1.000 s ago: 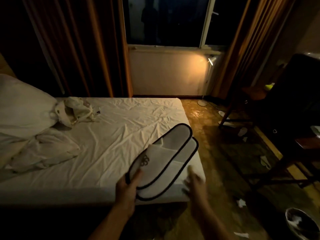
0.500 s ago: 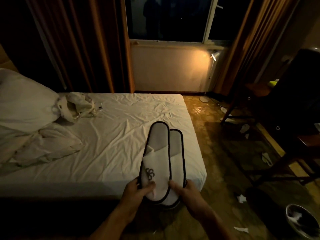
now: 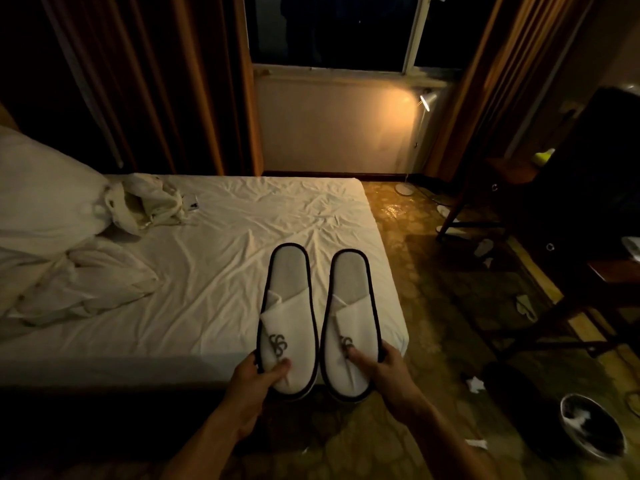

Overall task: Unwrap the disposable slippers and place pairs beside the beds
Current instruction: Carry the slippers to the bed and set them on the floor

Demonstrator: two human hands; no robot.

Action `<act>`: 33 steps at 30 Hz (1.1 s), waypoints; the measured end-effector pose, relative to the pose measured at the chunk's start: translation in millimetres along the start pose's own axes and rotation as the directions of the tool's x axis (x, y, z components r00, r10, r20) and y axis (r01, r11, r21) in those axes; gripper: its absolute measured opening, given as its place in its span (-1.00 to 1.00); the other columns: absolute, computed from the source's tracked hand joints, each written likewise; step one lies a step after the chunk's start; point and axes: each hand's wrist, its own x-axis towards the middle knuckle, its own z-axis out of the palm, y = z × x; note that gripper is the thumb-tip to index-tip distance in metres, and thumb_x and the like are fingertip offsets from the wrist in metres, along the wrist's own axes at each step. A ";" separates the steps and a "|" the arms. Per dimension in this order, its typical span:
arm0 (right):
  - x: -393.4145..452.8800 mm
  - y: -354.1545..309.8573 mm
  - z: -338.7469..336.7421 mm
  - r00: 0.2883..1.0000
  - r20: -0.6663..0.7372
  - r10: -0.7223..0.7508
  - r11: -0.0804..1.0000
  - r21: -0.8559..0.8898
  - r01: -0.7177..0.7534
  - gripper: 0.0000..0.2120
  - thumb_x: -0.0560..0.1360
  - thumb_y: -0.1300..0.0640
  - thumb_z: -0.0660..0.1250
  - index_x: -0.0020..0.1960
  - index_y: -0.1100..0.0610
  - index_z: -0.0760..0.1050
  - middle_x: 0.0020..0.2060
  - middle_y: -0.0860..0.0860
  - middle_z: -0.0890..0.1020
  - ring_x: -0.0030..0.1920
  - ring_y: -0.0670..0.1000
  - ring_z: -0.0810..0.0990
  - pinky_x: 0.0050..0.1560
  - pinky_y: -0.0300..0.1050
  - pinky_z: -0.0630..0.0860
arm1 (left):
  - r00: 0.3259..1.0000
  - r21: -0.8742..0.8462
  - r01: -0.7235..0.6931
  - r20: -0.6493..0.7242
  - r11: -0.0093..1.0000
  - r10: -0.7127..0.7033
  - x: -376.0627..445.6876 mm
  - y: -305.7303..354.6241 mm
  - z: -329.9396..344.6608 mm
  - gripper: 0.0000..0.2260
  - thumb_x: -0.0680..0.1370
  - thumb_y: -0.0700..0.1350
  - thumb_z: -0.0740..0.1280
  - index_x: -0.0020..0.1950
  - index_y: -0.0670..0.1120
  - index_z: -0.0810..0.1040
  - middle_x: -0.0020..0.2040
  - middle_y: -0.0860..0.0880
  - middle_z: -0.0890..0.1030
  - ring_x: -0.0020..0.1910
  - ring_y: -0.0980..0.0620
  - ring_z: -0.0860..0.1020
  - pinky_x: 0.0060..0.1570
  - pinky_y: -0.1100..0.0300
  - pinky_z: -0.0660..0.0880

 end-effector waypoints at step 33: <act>84.0 542.5 -51.3 0.981 -0.009 0.192 0.978 -0.081 -0.192 -0.38 0.41 -0.02 0.57 0.42 -0.06 0.45 0.18 -0.02 0.72 0.10 -0.01 0.74 0.03 0.03 0.72 | 0.983 0.199 0.174 0.018 0.965 -0.181 151.4 -505.6 -88.4 -0.62 0.55 -0.27 0.44 0.35 -0.14 0.49 0.22 -0.16 0.64 0.09 -0.10 0.61 0.14 -0.01 0.53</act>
